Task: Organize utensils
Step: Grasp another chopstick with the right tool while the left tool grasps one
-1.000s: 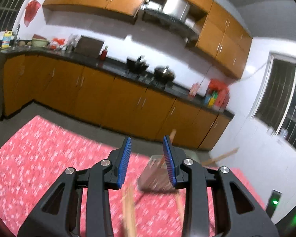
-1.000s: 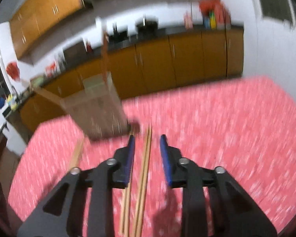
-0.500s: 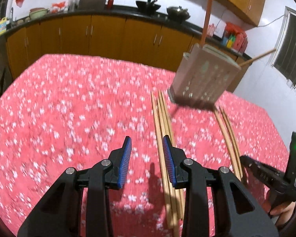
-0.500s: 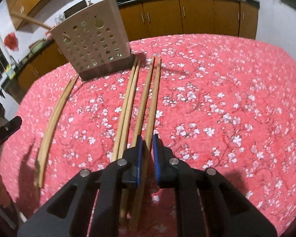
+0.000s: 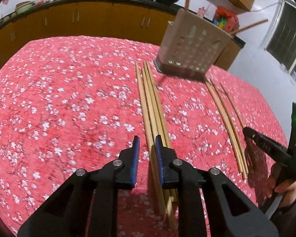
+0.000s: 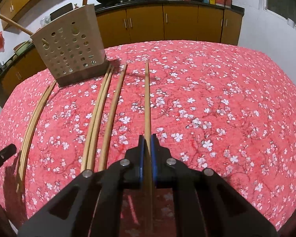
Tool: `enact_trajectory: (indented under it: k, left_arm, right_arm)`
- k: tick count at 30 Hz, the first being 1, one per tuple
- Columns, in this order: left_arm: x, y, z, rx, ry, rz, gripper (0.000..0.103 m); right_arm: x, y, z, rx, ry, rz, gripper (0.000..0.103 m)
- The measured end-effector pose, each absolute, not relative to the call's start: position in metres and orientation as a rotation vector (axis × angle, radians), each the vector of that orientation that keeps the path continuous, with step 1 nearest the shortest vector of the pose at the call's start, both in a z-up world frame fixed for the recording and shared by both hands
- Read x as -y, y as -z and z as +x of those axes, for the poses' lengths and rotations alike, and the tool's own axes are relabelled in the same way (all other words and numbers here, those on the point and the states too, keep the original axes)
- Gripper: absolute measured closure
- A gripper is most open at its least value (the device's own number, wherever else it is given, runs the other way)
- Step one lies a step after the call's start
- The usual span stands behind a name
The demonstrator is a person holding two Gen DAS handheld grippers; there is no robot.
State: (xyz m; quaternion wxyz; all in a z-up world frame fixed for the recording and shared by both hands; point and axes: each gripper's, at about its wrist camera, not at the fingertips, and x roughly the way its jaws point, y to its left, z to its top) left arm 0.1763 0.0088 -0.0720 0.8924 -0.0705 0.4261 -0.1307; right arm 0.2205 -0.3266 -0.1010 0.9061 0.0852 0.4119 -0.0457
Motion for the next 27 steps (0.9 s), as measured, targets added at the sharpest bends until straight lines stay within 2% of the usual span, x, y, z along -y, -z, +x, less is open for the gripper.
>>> enact_trajectory:
  k: [6,7,17,27]
  left_arm:
    - [0.002,0.079,0.179,-0.906,0.240,-0.079,0.091]
    - [0.003,0.080,0.180,-0.910,0.230,-0.074,0.094]
    - [0.012,0.078,0.185,-0.893,0.167,0.031,0.096]
    - [-0.039,0.081,0.221,-0.894,0.097,-0.119,0.095]
  right_arm:
    - [0.325,0.101,0.218,-0.850,0.089,0.170,0.095]
    - [0.323,0.101,0.218,-0.851,0.087,0.167,0.095]
    - [0.317,0.101,0.209,-0.848,0.067,0.138,0.094]
    - [0.335,0.100,0.235,-0.839,0.082,0.193,0.095]
